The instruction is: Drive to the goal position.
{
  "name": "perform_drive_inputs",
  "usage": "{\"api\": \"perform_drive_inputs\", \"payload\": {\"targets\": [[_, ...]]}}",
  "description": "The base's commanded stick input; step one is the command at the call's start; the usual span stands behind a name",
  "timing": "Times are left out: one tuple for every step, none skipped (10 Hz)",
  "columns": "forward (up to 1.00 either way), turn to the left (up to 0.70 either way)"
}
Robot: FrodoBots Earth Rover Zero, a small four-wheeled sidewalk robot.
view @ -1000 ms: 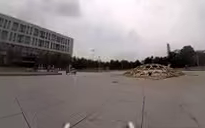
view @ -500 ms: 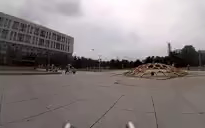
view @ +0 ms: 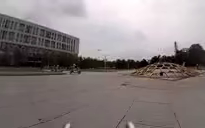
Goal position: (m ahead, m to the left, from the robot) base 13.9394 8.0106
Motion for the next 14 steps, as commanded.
{"api": "perform_drive_inputs", "payload": {"targets": [[0.85,0.00],[0.85,0.00],[0.85,0.00],[0.85,0.00],[0.85,0.00],[0.85,0.00],[0.85,0.00],[0.85,0.00],[0.85,0.00],[0.85,0.00],[0.85,0.00],[0.85,0.00],[0.85,0.00],[0.85,0.00]]}}
